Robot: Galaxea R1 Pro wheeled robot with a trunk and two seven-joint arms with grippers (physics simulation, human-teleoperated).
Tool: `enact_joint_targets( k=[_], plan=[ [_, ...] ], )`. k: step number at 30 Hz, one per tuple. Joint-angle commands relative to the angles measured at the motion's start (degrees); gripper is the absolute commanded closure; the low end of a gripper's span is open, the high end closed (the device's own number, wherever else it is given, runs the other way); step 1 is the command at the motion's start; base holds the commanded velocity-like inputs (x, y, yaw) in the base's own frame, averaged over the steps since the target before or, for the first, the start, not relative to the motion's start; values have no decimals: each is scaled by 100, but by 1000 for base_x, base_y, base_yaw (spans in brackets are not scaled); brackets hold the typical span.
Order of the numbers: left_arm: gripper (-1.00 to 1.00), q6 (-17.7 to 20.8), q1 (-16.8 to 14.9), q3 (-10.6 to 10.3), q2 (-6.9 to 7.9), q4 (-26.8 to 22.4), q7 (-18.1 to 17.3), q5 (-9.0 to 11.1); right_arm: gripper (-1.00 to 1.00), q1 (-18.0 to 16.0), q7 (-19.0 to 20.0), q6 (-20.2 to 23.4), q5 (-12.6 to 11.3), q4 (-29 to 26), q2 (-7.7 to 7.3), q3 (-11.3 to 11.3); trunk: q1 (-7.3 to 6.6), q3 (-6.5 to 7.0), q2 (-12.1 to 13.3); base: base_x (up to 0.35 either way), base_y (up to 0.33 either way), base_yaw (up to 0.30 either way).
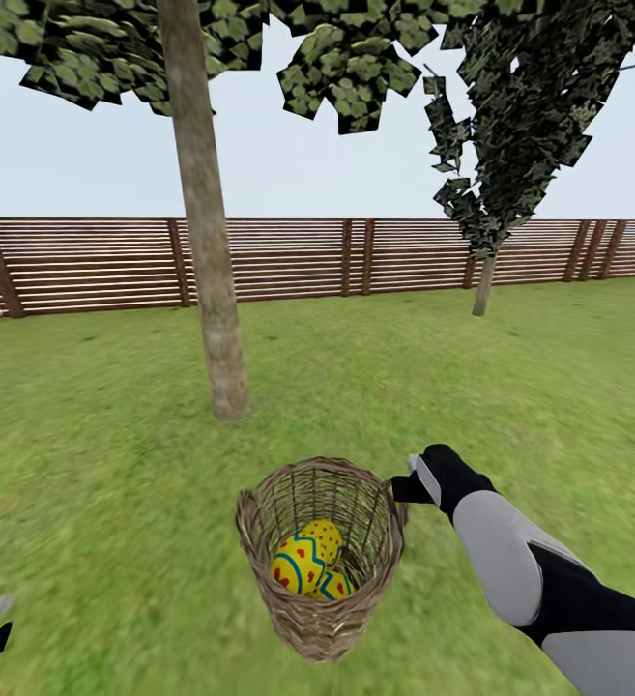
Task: Take the three Easter eggs out of the wicker basket on the lawn in the garden, then place them on the lawn next to a single tree (choose any tree) so that all three eggs are next to the same tree and none are left in the basket.
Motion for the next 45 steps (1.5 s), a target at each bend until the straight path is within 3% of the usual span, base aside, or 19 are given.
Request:
enact_joint_targets(
  k=[1,27,45],
  plan=[
    [-100,26,1,7,1,-9,-17,23,100,-5,20,22,-29,-11,8,-70,4,-5,-3,337,0,0],
    [-100,0,1,7,1,122,-9,22,100,-5,24,22,-33,-11,15,-68,4,-5,-3,337,0,-12],
    [-100,-8,1,7,9,228,-8,22,100,-5,29,22,-34,-11,14,-68,4,-5,-3,337,87,-53]
  ],
)
